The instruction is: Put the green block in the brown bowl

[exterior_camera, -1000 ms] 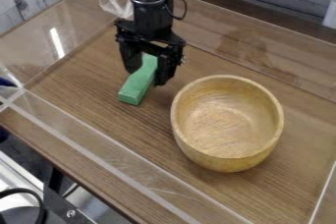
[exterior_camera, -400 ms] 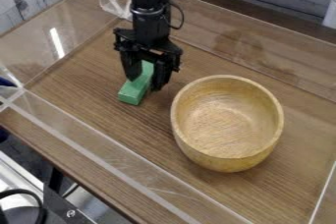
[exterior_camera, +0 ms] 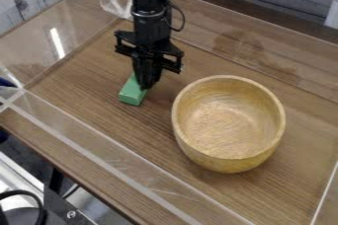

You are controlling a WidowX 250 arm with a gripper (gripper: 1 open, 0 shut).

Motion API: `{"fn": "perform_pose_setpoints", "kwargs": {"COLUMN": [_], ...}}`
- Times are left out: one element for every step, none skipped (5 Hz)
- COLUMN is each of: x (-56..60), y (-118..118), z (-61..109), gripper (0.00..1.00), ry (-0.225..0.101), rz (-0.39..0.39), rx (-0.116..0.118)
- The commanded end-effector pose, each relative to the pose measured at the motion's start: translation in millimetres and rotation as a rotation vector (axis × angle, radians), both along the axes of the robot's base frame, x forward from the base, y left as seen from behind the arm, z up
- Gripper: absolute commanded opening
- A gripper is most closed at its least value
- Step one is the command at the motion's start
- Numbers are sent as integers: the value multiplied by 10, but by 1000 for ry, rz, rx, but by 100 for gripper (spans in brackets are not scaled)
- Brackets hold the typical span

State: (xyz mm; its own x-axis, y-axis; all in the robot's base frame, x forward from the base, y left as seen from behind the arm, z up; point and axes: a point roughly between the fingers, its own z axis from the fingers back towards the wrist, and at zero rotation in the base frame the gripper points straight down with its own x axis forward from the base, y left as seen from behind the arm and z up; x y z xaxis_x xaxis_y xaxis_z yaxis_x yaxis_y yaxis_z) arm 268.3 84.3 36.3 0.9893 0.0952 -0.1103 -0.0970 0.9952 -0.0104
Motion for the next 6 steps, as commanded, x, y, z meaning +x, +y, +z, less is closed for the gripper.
{"fn": "perform_pose_setpoints", "kwargs": {"x": [145, 173, 223, 255, 211, 162], "y": [12, -53, -191, -271, -184, -85], "z": [401, 695, 951, 1111, 938, 760], "gripper": [0, 0, 0, 0, 100, 100], "ry": [-109, -153, -183, -203, -185, -169], "rz": [7, 15, 4, -9, -1, 4], "rx": [19, 17, -1, -14, -2, 10]}}
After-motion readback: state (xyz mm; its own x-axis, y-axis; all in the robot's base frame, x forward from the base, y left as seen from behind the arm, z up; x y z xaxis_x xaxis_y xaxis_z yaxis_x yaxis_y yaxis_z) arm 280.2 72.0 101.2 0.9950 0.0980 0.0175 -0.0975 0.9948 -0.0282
